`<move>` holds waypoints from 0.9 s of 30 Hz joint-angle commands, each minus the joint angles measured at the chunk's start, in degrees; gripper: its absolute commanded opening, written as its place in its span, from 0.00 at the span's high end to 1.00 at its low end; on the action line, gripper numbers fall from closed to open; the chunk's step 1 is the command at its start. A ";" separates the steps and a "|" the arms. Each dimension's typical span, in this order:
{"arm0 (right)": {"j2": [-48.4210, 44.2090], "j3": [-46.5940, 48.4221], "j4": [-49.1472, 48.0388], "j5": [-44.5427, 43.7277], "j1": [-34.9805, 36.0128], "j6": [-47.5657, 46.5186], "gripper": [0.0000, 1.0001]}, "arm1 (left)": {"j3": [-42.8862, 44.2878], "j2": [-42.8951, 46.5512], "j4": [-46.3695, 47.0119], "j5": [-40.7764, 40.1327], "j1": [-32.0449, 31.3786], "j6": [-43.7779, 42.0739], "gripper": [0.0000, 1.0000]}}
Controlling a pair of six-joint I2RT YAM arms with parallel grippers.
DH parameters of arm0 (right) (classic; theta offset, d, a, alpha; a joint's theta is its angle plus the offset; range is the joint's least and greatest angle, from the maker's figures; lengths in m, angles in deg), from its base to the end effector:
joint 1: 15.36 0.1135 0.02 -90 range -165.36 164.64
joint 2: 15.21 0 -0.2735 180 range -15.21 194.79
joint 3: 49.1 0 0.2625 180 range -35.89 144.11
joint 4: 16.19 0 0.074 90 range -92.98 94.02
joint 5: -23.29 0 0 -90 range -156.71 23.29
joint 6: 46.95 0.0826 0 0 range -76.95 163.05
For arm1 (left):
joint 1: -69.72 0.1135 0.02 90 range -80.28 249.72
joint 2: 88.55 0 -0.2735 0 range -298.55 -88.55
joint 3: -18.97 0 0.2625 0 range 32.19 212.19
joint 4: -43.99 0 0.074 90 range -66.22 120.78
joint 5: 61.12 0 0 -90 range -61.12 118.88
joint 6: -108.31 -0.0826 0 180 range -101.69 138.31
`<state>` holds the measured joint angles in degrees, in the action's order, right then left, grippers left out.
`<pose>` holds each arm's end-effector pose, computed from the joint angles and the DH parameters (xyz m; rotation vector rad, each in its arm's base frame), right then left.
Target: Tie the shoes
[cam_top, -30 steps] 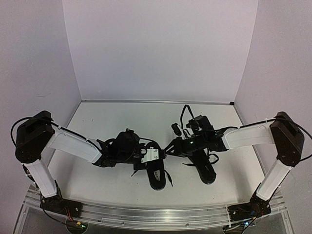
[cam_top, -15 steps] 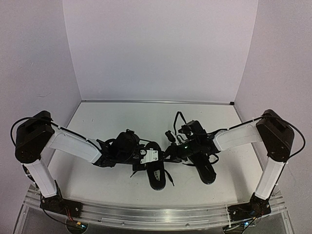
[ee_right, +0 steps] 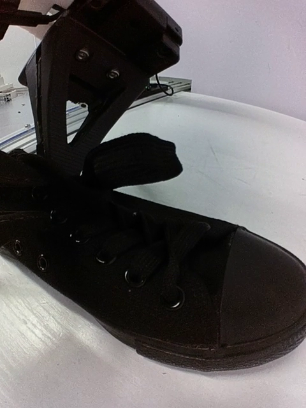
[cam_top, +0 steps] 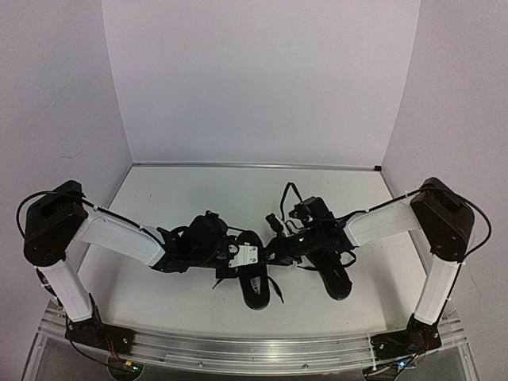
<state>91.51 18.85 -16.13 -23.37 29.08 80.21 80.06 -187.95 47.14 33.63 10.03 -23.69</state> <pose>0.2515 0.3260 0.1270 -0.6328 2.4627 1.5328 0.1952 -0.3474 0.1306 1.7310 1.3487 -0.2649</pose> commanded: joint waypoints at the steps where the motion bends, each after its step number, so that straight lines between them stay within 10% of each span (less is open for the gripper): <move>1: 0.55 0.95 -4.69 2.86 0.30 1.84 0.86 | -0.47 1.33 -0.41 0.30 -0.44 -0.62 1.00; 27: 4.02 -0.52 -8.41 6.14 0.30 6.00 0.82 | -0.49 -0.10 2.92 -1.47 -0.95 -0.15 1.00</move>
<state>94.65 18.70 -22.94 -18.89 28.94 85.42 79.61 -188.05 45.81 32.08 9.66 -23.82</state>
